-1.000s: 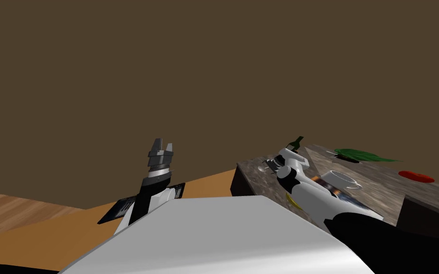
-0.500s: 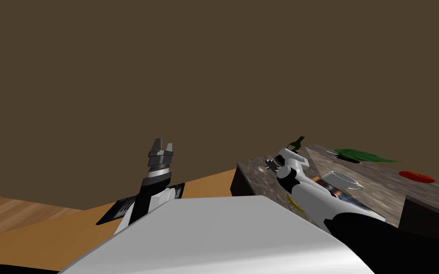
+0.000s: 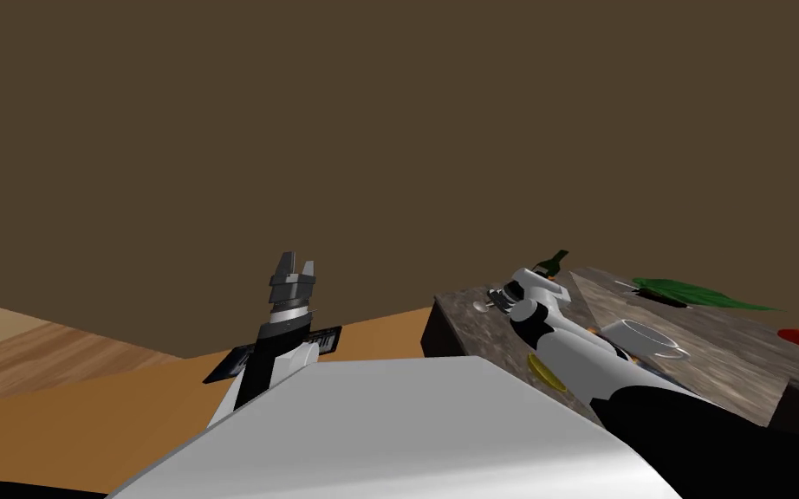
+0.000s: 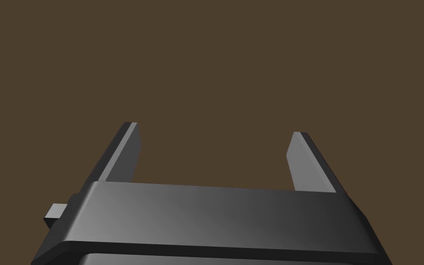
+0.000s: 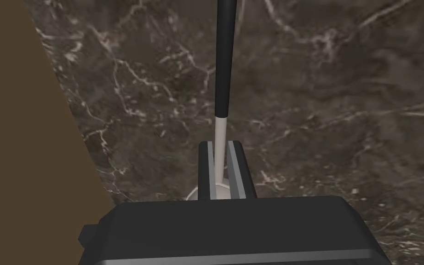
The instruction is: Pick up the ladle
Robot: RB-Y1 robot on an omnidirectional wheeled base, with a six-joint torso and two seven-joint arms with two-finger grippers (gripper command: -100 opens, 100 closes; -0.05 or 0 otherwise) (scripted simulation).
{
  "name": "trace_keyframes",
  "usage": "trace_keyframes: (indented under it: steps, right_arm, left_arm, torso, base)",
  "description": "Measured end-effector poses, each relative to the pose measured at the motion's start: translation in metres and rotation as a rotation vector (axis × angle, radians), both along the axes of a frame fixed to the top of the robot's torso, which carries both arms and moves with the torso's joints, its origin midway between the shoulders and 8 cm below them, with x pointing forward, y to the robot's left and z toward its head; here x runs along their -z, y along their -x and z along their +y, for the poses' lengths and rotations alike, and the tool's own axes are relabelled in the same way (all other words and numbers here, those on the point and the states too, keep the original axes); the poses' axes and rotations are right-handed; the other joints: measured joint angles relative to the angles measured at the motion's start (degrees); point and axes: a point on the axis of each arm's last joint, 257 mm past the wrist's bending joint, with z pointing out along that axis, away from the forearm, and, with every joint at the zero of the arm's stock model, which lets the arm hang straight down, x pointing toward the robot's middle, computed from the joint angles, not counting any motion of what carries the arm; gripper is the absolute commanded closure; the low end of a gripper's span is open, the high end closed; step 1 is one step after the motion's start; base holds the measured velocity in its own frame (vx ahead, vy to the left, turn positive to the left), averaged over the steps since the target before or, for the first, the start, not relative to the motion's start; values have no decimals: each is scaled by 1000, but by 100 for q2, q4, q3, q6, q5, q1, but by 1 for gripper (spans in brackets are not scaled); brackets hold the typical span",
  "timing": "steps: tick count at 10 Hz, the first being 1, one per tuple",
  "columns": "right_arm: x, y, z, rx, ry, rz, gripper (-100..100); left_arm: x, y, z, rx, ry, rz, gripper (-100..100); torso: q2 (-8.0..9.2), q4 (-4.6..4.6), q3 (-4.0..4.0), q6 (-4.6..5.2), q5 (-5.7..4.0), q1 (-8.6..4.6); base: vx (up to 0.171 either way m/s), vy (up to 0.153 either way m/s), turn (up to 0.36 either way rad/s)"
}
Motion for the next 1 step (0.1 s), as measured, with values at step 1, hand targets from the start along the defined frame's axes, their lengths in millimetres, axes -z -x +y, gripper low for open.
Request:
trace_keyframes:
  steps: [1]
  right_arm:
    - [-1,0,-1,3,0,-1,0]
  left_arm:
    - [0,0,0,0,0,0,0]
  torso:
    - [-11,-3,-6,5,-1,1]
  base:
    - [-8,-1,-9]
